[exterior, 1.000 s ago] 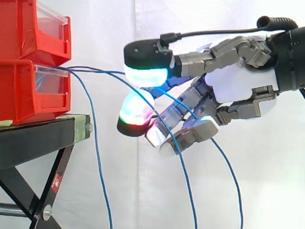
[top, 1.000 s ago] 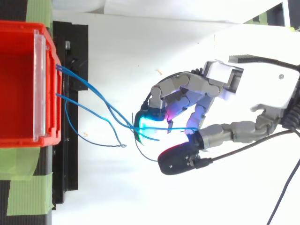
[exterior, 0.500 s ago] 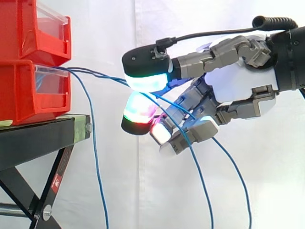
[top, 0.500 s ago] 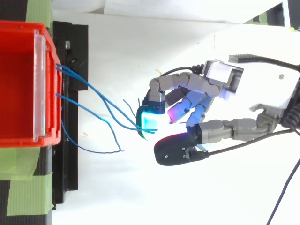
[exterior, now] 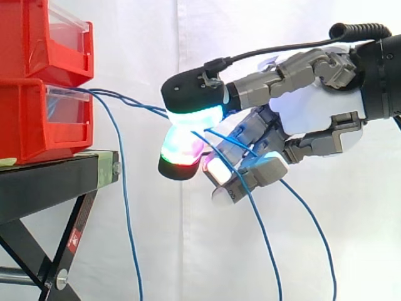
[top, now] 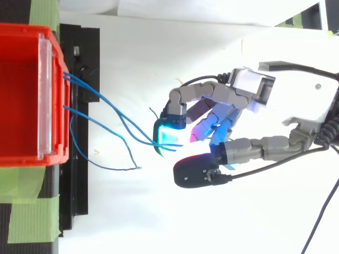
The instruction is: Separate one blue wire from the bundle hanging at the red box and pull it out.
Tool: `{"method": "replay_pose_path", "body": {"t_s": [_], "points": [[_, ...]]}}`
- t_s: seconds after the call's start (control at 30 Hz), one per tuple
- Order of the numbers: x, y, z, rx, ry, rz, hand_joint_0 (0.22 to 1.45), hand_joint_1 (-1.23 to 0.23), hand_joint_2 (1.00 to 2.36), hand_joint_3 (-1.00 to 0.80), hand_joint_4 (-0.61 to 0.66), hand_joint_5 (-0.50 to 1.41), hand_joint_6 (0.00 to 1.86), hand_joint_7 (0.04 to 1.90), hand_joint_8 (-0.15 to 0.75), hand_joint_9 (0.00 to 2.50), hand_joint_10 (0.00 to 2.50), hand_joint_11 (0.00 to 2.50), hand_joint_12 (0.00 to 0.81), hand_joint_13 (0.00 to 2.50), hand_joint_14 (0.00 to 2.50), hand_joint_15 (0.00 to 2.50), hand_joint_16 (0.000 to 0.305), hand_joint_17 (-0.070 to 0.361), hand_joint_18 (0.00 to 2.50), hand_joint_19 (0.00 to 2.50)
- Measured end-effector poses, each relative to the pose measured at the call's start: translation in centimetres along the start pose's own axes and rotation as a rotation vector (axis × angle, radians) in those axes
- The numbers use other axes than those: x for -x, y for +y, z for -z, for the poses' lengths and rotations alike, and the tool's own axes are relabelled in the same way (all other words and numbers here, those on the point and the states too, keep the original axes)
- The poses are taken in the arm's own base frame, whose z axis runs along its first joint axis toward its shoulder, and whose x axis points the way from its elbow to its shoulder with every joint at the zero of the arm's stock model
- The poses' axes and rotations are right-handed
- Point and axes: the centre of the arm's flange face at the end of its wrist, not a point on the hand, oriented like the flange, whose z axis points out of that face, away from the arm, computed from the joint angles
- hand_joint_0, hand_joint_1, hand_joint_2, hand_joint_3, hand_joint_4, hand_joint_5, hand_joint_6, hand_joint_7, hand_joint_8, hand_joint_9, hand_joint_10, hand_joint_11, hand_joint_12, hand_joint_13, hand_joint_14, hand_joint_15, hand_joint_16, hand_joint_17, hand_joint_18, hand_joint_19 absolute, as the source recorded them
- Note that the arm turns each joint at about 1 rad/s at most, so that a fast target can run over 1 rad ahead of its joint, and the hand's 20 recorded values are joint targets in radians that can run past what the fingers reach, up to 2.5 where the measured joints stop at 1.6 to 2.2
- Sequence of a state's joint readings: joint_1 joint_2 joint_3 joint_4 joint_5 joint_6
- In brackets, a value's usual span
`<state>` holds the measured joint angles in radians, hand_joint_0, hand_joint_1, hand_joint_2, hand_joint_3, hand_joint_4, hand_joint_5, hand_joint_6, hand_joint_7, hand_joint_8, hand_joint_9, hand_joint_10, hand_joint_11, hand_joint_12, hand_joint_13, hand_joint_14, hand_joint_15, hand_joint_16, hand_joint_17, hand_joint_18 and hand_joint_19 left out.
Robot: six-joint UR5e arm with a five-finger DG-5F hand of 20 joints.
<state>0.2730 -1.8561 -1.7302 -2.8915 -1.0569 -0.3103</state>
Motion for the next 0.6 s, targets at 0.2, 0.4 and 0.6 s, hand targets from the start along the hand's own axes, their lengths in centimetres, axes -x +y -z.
{"method": "replay_pose_path", "body": {"t_s": [0.2, 0.4, 0.6], "points": [[0.00, 0.02, -0.02, 0.001, 0.000, 0.000, 0.78, -0.86, 1.02, -0.27, 0.17, -0.22, 0.76, 1.02, 0.317, 0.95, 0.02, 0.99, 0.310, 1.45, 0.01, 1.42, 0.048, 0.108, 0.58, 0.46], [-0.01, 0.02, -0.01, 0.001, 0.000, 0.000, 0.80, -0.89, 1.02, -0.26, 0.16, -0.25, 0.79, 1.00, 0.300, 0.86, 0.02, 0.99, 0.306, 1.42, 0.01, 1.44, 0.048, 0.108, 0.57, 0.48], [-0.01, 0.02, -0.01, 0.001, 0.000, 0.000, 0.66, -0.81, 1.00, -0.50, 0.19, -0.23, 0.78, 1.00, 0.322, 0.90, 0.02, 0.99, 0.318, 1.45, 0.01, 1.44, 0.049, 0.110, 0.61, 0.47]]}}
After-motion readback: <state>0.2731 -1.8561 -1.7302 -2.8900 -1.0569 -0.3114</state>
